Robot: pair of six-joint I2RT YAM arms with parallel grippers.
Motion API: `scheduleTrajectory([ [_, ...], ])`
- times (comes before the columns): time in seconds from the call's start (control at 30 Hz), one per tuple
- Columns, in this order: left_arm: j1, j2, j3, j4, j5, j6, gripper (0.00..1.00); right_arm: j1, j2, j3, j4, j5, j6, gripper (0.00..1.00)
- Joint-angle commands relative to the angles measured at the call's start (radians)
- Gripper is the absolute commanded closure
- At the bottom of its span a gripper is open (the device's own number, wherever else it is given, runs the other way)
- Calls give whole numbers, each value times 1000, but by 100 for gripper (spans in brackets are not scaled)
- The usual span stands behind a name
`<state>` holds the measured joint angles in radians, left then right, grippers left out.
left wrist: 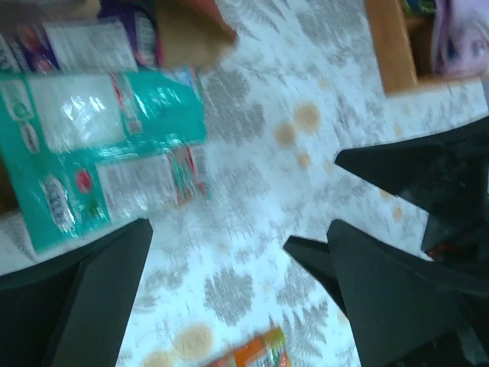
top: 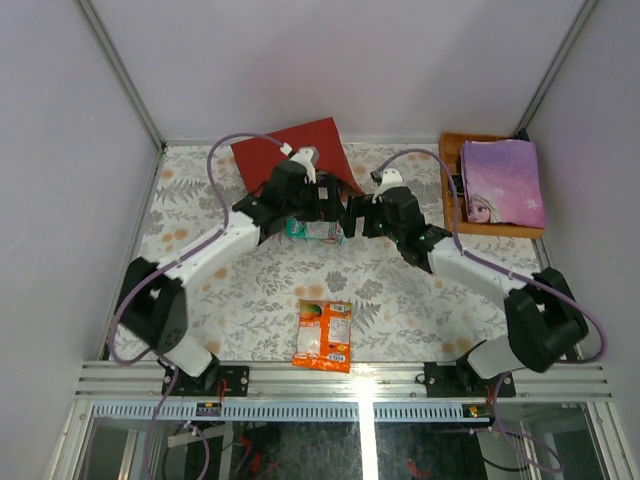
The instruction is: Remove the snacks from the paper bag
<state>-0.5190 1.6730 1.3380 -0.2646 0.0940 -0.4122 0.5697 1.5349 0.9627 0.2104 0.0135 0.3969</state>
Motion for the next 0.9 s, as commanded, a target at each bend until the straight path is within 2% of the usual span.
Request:
scheduleTrajectory([
  [0.0, -100, -214, -252, 173, -24, -103, 0, 140, -181, -164, -61, 12, 77, 1],
  [0.17, -121, -422, -497, 175, 5, -224, 0, 170, -259, -358, -83, -80, 211, 4],
  [0.33, -122, -557, -611, 43, -55, -262, 0, 169, -269, -463, -16, -237, 278, 15],
  [0.43, -123, -594, -687, 13, -25, -293, 0, 170, -254, -512, 28, -304, 321, 23],
  [0.53, -122, -615, -773, 24, 26, -328, 10, 170, -239, -539, 45, -336, 344, 31],
  [0.7, -122, -620, -877, 62, 69, -375, 21, 169, -165, -556, 101, -411, 395, 38],
  [0.87, -124, -546, -934, 172, 140, -409, 29, 172, -68, -549, 164, -465, 430, 44],
])
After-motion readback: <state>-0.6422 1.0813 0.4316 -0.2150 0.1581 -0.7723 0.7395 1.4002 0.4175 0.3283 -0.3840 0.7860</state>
